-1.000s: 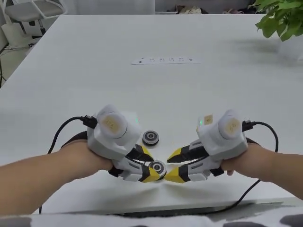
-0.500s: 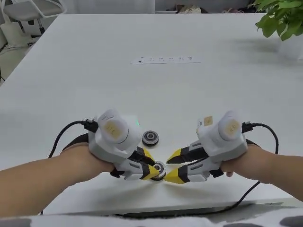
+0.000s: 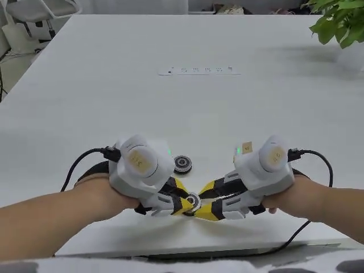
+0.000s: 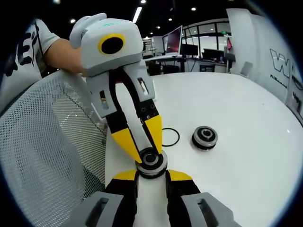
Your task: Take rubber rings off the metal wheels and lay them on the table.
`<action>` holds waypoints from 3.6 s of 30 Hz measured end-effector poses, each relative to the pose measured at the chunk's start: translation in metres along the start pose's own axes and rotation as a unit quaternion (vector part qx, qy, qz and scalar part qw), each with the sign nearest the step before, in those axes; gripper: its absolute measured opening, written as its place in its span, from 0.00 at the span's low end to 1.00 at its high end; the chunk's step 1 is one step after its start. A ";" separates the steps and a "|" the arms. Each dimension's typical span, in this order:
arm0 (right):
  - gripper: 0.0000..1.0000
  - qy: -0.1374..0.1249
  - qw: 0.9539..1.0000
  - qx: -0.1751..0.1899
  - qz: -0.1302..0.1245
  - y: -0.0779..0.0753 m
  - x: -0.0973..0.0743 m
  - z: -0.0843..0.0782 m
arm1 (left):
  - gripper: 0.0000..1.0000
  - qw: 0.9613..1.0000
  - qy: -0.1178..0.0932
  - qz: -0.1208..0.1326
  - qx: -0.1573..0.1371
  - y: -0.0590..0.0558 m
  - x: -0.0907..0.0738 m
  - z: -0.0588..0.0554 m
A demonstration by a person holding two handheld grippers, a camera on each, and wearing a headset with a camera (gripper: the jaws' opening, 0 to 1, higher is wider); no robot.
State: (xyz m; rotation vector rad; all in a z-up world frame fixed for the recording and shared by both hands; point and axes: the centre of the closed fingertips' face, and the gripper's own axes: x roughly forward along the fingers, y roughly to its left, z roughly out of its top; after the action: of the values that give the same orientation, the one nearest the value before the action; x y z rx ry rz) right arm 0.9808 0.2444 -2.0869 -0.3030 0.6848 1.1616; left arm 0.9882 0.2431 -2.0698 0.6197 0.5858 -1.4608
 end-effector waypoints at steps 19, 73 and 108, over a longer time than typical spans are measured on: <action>0.09 0.008 1.000 0.017 -0.005 -0.002 -0.004 -0.006 | 0.08 1.000 -0.007 0.011 -0.004 -0.001 0.000 0.001; 0.00 -0.079 0.976 0.201 0.018 -0.002 -0.011 0.017 | 0.07 1.000 -0.002 0.024 -0.008 0.000 0.002 0.002; 0.00 -0.089 0.978 0.187 0.016 -0.006 -0.019 0.023 | 0.15 1.000 -0.009 0.013 -0.008 -0.002 -0.015 0.012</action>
State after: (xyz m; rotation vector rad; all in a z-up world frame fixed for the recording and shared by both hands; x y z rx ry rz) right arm 0.9897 0.2414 -2.0580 0.1285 0.7344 1.0507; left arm 0.9861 0.2454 -2.0512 0.5985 0.5729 -1.4353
